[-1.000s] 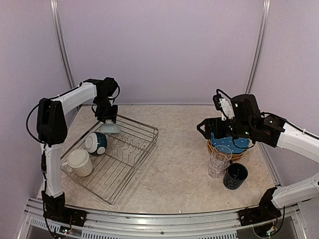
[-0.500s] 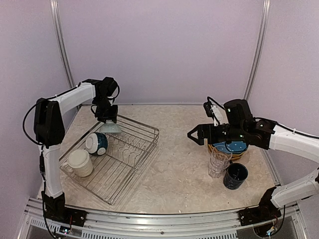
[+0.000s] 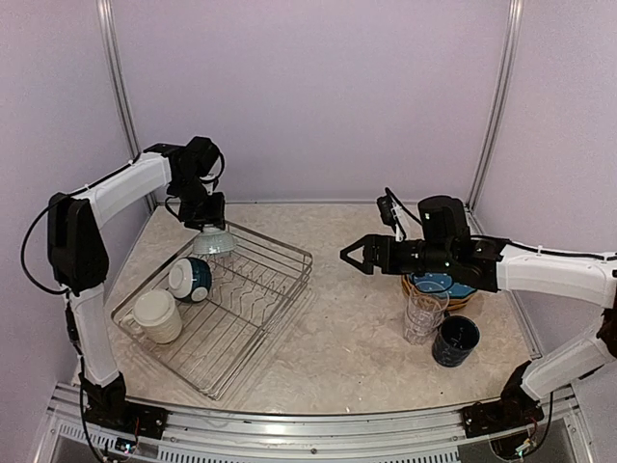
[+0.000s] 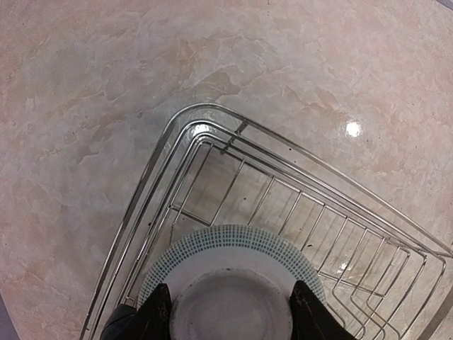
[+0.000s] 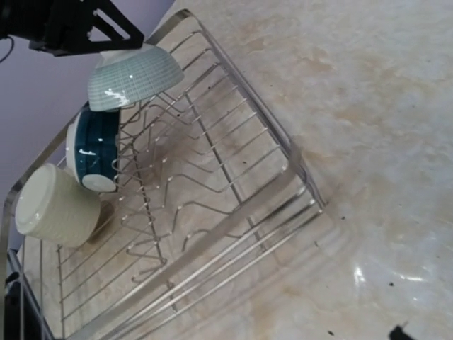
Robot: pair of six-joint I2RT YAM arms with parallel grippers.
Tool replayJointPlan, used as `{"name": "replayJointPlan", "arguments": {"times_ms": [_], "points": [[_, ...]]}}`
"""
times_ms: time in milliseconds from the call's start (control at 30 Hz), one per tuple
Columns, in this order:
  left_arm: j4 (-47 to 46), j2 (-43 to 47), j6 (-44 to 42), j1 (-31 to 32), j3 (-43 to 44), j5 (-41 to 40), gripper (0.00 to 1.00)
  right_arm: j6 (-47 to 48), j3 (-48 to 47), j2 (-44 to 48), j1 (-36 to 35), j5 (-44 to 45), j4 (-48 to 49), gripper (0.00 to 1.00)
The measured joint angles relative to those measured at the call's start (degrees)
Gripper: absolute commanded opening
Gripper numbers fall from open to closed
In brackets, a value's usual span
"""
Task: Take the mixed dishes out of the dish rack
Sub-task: Grab the bowl from the dish rack, then pass from the left arm to the right
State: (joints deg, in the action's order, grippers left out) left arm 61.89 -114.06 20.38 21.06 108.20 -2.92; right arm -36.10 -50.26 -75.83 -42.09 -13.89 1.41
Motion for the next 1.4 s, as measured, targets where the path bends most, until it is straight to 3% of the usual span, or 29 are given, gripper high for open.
{"name": "replayJointPlan", "arguments": {"times_ms": [300,567,767,1033,1300,1400], "points": [[-1.6,3.8,1.2,0.3,-1.8,7.3,0.29,-1.5,-4.5,-6.2,-0.6,-1.6,3.8,0.96],[-4.3,5.0,2.6,-1.0,-4.5,15.3,0.28,1.4,-14.0,-15.2,-3.0,-1.9,4.4,0.96],[-8.4,8.3,6.0,-4.0,-8.3,25.7,0.27,11.8,-22.6,-20.6,-6.2,3.7,1.2,0.96],[-15.0,11.6,12.9,-6.4,-14.7,41.2,0.26,27.6,-27.1,-26.5,-11.0,11.1,1.0,0.96],[-23.1,13.8,22.0,-8.0,-23.9,56.6,0.26,40.6,-25.0,-29.3,-12.3,16.4,13.3,0.94],[-26.4,14.4,25.0,-8.0,-26.8,60.5,0.26,42.7,-25.4,-31.3,-12.3,16.3,16.9,0.88]]}}
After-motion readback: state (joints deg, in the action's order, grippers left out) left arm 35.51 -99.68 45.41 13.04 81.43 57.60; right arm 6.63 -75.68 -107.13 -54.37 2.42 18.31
